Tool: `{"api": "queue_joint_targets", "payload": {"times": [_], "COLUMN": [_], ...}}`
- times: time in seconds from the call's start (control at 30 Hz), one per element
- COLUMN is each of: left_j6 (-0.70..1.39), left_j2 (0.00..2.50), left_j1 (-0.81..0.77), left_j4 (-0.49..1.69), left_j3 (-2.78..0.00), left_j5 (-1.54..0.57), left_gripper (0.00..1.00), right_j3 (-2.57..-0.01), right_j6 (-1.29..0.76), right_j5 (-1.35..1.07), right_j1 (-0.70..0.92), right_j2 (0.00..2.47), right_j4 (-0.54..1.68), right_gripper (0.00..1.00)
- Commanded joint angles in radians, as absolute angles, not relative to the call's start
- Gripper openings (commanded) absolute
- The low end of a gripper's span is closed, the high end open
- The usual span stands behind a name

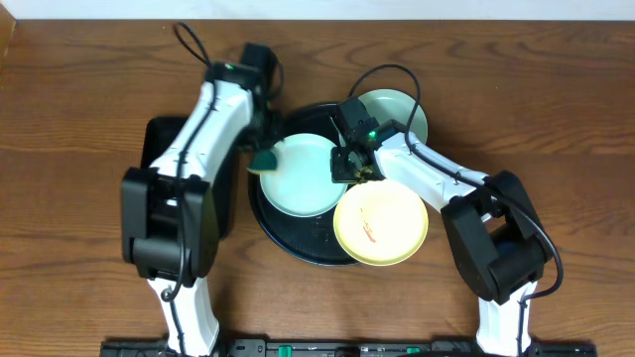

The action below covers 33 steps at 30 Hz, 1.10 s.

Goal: Clean dirty plates on tray and stack at the side
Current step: 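Move the sponge left aside and lift the plate with the right gripper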

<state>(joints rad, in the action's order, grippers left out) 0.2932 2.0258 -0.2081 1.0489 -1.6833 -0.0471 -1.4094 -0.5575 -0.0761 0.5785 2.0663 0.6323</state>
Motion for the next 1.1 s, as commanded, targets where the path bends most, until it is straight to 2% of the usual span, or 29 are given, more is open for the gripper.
{"api": "queue_joint_targets", "payload": {"times": [0.0, 0.3, 0.5, 0.87, 1.07], "left_j6": [0.312, 0.308, 0.308, 0.267, 0.266], "left_j2": [1.958, 1.776, 1.717, 1.718, 1.718], "left_j1": [-0.165, 0.046, 0.202, 0.367, 0.406], "left_j4": [1.1, 1.13, 1.156, 1.179, 1.187], "left_j3": [-1.765, -1.785, -1.785, -1.784, -1.784], "left_j5": [-0.013, -0.009, -0.01, -0.01, -0.01], "left_gripper": [0.07, 0.08, 0.07, 0.08, 0.07], "right_j3": [-1.411, -1.43, -1.51, -1.7, -1.745], "right_j6": [-0.521, -0.412, -0.356, -0.309, -0.309], "right_j5": [-0.064, -0.25, -0.349, -0.332, -0.15], "right_j1": [0.582, 0.577, 0.544, 0.552, 0.612], "right_j2": [2.082, 2.077, 2.048, 2.038, 2.038], "right_j4": [0.639, 0.597, 0.662, 0.75, 0.685], "right_gripper": [0.01, 0.01, 0.01, 0.01, 0.01]}}
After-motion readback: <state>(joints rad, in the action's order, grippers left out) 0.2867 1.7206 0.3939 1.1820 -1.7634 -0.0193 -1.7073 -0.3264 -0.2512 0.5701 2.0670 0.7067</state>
